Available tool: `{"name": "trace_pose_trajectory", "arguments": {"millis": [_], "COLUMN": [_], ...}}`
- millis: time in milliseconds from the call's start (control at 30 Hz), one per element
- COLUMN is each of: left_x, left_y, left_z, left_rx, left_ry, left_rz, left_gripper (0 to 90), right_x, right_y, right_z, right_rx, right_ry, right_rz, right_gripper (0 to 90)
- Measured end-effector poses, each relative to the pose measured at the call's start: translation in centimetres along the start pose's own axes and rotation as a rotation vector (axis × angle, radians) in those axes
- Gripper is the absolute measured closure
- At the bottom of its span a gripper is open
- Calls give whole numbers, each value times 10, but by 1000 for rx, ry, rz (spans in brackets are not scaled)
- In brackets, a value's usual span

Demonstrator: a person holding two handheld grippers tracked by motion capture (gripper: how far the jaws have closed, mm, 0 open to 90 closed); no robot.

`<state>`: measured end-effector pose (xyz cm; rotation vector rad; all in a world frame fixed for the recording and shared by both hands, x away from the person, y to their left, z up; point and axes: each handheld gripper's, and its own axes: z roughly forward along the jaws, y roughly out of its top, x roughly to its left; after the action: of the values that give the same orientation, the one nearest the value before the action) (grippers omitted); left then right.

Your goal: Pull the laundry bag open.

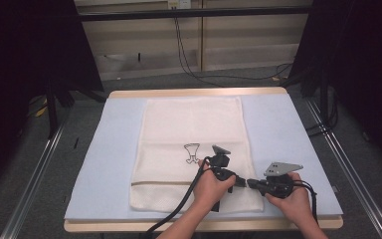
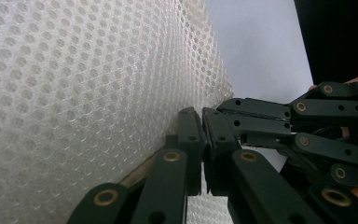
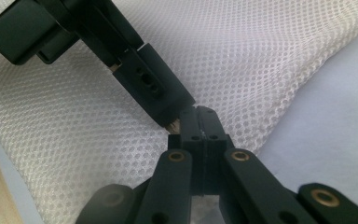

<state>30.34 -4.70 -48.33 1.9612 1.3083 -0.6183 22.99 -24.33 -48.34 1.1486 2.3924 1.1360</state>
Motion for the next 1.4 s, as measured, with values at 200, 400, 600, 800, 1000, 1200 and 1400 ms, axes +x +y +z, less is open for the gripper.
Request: {"name": "trace_pose_trajectory", "arguments": {"millis": [200,400,600,800,1000,1200,1400], "left_x": [1,1,4,8,12,16,21], "left_y": [1,1,3,3,3,3,1], "left_z": [0,-1,-11,-18,-24,-29,-39], "left_rx": [9,16,26,28,29,28,19], "left_ry": [-7,-8,14,9,15,8,16], "left_rz": [-4,-5,-28,-17,-6,-15,-9], "left_gripper": [875,875,876,876,876,876,876], "right_x": [1,1,0,0,0,0,0], "right_y": [1,1,1,1,0,0,0], "right_z": [0,0,0,0,0,0,0], "right_rx": [6,7,8,7,5,6,5], "right_ry": [-4,-3,-1,0,1,1,1], "right_rz": [-14,-12,-14,-13,-4,-8,-9], "right_gripper": [900,900,900,900,900,900,900]}}
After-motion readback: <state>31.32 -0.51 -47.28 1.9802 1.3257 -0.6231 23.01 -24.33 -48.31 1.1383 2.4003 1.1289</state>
